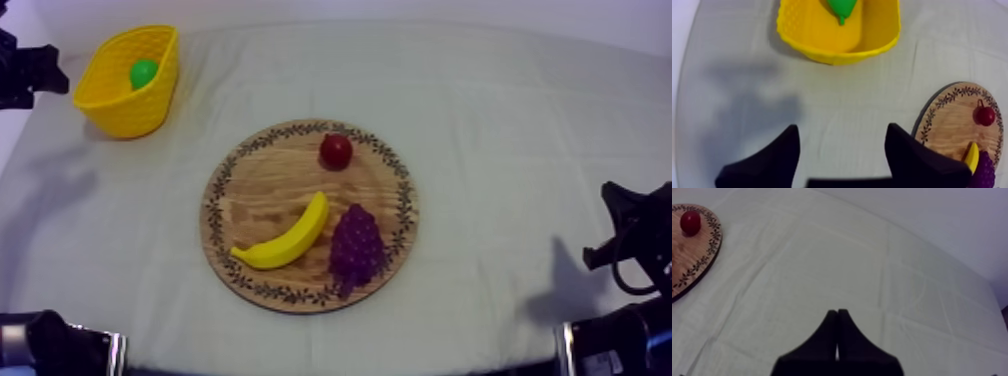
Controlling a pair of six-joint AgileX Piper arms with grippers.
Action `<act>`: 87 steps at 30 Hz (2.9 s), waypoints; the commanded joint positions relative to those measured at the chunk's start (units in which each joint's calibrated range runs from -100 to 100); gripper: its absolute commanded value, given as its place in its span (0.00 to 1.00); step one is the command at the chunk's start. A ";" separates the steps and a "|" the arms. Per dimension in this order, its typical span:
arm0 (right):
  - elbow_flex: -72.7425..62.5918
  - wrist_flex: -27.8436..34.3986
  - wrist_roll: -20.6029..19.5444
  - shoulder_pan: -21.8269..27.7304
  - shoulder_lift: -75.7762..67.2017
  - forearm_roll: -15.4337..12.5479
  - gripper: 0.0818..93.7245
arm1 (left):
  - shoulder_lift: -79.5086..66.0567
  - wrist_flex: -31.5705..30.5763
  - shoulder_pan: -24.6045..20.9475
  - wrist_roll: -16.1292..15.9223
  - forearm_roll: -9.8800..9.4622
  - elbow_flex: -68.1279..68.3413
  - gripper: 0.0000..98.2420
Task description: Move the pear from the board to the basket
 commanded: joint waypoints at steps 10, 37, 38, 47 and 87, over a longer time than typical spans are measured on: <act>-0.02 0.02 0.02 -0.02 -0.03 0.00 0.00 | -14.30 -8.29 -0.88 1.22 0.47 13.85 0.45; -0.02 0.02 -0.02 -0.02 -0.03 0.00 0.00 | -46.55 -27.10 -1.66 -1.41 4.89 42.47 0.13; -0.02 0.02 -0.02 -0.02 -0.03 0.00 0.00 | -47.74 -27.90 -1.54 -1.47 5.01 43.53 0.12; -0.02 0.02 -0.01 -0.02 -0.03 0.00 0.00 | -55.64 -33.88 -1.17 -3.06 5.44 51.42 0.02; -0.02 0.02 0.00 -0.02 -0.03 0.00 0.00 | -79.27 -46.92 1.02 13.26 -7.42 72.50 0.00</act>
